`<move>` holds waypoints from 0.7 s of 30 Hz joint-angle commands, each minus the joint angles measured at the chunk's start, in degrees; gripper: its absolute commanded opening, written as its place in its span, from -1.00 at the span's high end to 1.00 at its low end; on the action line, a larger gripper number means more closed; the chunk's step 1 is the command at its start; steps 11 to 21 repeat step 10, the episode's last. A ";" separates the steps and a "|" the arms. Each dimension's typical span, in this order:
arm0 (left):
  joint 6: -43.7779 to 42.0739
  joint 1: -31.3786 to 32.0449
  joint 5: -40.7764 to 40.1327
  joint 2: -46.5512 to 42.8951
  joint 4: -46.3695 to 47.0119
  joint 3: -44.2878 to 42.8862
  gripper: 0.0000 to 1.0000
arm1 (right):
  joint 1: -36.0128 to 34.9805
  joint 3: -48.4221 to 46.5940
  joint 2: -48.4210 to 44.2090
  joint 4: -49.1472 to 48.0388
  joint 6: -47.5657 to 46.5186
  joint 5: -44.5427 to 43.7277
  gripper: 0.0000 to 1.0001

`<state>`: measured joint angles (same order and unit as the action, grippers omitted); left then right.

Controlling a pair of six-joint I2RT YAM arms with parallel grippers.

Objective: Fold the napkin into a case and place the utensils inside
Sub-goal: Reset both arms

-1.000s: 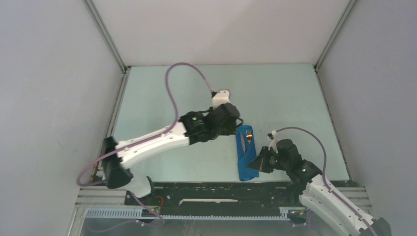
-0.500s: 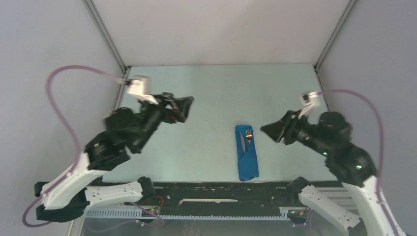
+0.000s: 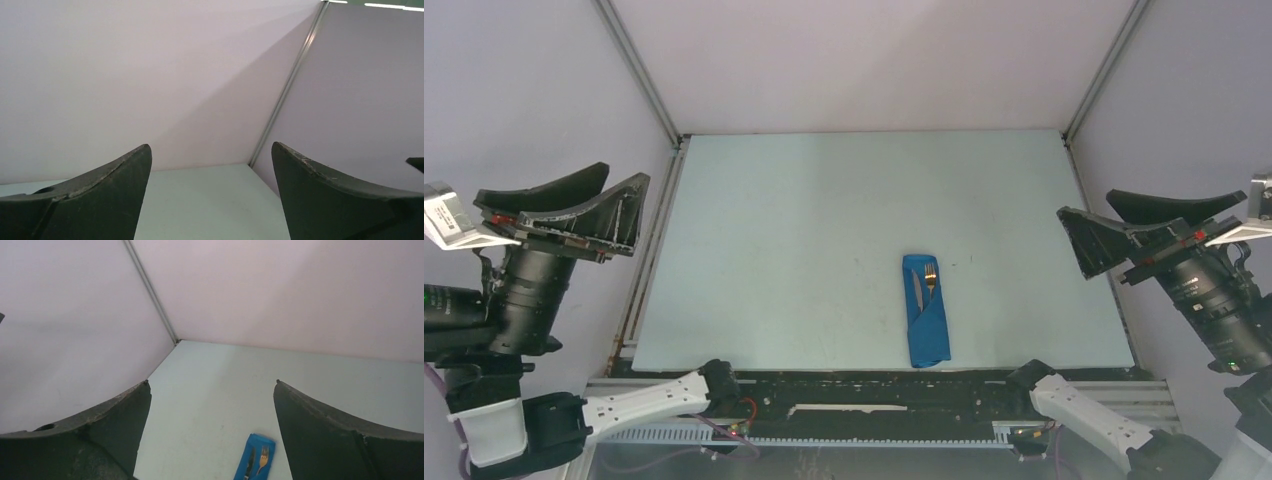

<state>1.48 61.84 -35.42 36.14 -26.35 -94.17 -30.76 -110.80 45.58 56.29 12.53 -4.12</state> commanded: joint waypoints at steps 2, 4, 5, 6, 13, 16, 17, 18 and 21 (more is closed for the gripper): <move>-5.01 -0.23 -2.01 -0.70 -4.28 -1.50 -0.92 | 0.19 -1.87 0.70 -1.27 -4.39 -3.89 -0.99; -5.16 -0.23 -2.68 -1.34 -4.24 -1.50 -0.93 | 0.18 -1.83 0.25 -2.23 -4.79 -3.77 -0.99; -5.10 -0.23 -2.73 -1.59 -4.23 -1.54 -0.93 | 0.21 -1.53 -0.10 -2.77 -4.82 -3.71 -0.99; -4.89 -0.23 -2.53 -1.81 -4.16 -1.48 -0.93 | 0.23 -1.05 -0.62 -3.32 -5.01 -3.37 -0.99; -3.99 -0.23 -2.37 -2.24 -4.14 -1.60 -0.93 | 0.90 -6.03 3.22 2.75 -4.60 -7.34 -0.99; -3.99 -0.23 -2.37 -2.24 -4.14 -1.60 -0.93 | 0.90 -6.03 3.22 2.75 -4.60 -7.34 -0.99; -3.99 -0.23 -2.37 -2.24 -4.14 -1.60 -0.93 | 0.90 -6.03 3.22 2.75 -4.60 -7.34 -0.99; -3.99 -0.23 -2.37 -2.24 -4.14 -1.60 -0.93 | 0.90 -6.03 3.22 2.75 -4.60 -7.34 -0.99; -3.99 -0.23 -2.37 -2.24 -4.14 -1.60 -0.93 | 0.90 -6.03 3.22 2.75 -4.60 -7.34 -0.99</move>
